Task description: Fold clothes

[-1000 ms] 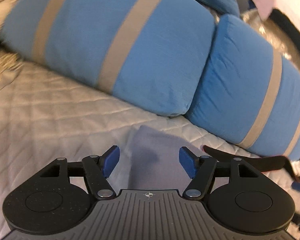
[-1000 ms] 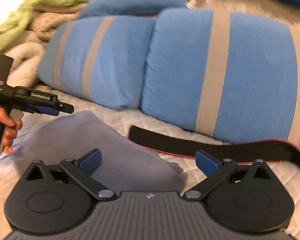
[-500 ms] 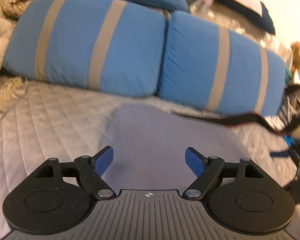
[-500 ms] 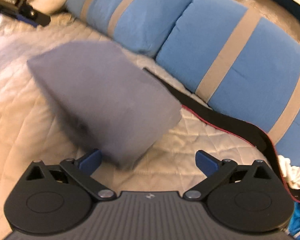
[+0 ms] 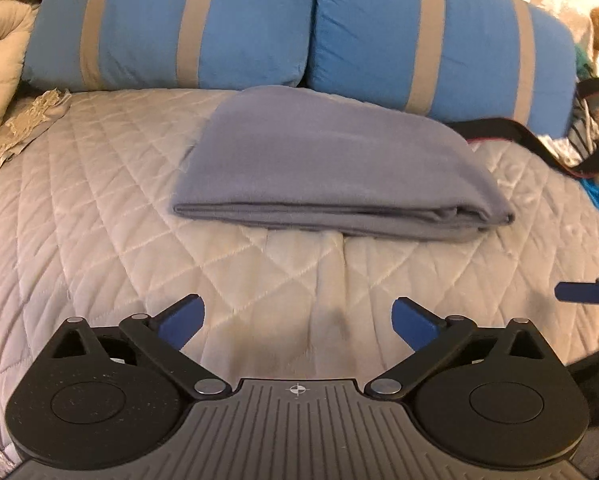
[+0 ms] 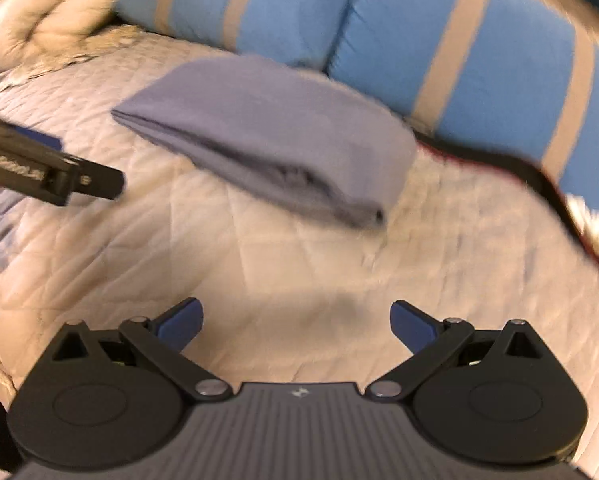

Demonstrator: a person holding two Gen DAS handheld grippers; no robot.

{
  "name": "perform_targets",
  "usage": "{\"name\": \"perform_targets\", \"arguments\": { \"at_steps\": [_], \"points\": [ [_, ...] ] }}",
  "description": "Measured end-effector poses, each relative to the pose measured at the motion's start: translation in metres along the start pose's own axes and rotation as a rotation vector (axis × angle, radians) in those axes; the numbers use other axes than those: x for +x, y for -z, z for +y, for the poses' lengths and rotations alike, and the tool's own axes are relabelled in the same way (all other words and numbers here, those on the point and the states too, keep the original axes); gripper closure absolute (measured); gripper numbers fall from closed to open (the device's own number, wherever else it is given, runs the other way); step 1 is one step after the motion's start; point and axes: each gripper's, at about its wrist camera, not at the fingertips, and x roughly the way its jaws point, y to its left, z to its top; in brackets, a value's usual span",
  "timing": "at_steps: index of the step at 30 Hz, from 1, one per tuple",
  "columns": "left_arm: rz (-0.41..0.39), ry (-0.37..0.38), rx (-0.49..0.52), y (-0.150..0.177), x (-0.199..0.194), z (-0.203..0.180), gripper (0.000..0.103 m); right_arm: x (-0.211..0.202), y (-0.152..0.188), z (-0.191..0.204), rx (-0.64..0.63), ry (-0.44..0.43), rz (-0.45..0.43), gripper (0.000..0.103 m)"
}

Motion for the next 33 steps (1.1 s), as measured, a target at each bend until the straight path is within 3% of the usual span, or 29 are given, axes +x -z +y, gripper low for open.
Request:
{"name": "perform_targets", "arguments": {
  "at_steps": [6, 14, 20, 33],
  "points": [
    [0.039, -0.036, 0.069, 0.017, 0.002, -0.001, 0.0, 0.001, 0.008, 0.007, 0.056, 0.059, -0.02, 0.0],
    [0.103, -0.092, 0.083, 0.019, 0.001, -0.011, 0.0, 0.0, 0.007, 0.017, 0.125, 0.149, 0.011, 0.0],
    [0.066, -0.117, 0.08, 0.025, 0.001, -0.014, 0.0, -0.003, 0.01, 0.021, 0.109, 0.175, -0.009, 0.0],
    [0.071, -0.101, 0.082, 0.023, 0.0, -0.012, 0.0, -0.004, 0.01, 0.03, 0.079, 0.216, -0.027, 0.0]
  ]
}}
